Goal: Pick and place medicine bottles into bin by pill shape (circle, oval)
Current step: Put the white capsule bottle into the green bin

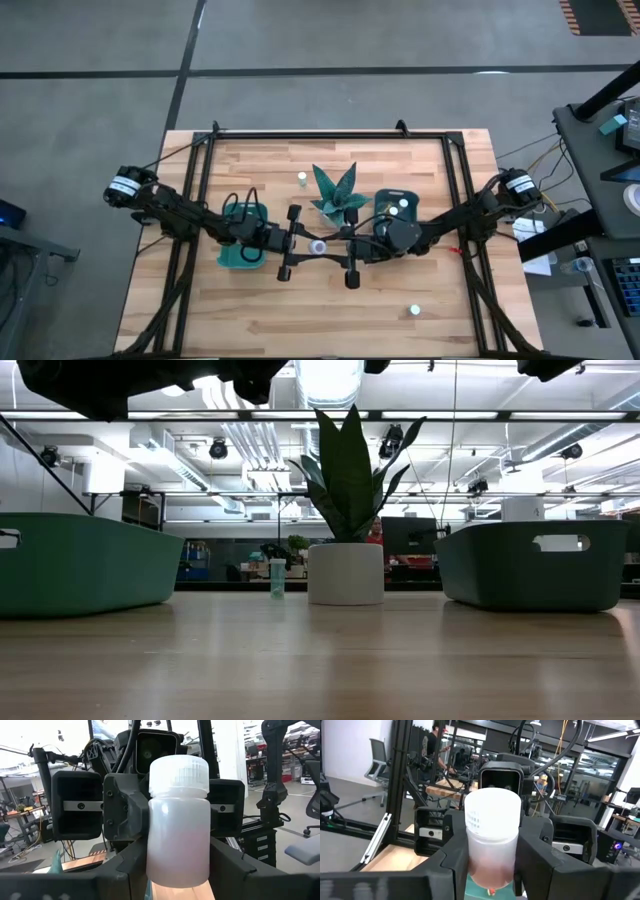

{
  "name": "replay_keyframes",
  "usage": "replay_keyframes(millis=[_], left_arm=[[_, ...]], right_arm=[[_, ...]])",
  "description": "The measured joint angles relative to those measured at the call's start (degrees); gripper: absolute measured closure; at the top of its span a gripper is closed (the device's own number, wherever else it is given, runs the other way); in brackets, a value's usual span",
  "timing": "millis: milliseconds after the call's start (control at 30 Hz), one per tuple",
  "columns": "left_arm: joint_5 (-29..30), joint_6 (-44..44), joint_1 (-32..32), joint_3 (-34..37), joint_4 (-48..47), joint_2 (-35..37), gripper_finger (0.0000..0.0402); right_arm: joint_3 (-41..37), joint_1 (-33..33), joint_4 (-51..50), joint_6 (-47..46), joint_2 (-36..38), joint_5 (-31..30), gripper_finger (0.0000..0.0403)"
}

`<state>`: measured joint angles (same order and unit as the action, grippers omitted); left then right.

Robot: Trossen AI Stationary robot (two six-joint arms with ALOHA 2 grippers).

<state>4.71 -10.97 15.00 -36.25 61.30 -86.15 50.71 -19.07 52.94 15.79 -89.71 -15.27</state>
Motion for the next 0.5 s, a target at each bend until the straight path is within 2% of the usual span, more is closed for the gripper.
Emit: replay_keyframes(millis=[167, 400, 500], left_arm=[[0.33, 0.34, 0.00, -0.04, -1.01, 0.00, 0.0222], [0.27, 1.24, 0.04, -0.07, -2.25, 0.09, 0.0139], [1.17, 1.14, -0.07, -0.09, -6.30, 1.04, 0.0117]], right_arm=[[-0.08, 0.00, -0.75, -0.15, 0.04, -0.35, 0.0270], [-0.08, 0.07, -2.90, -0.13, 0.63, -0.68, 0.0271], [-0.10, 0.00, -8.47, -0.44, 2.26, -0.90, 0.0271]])
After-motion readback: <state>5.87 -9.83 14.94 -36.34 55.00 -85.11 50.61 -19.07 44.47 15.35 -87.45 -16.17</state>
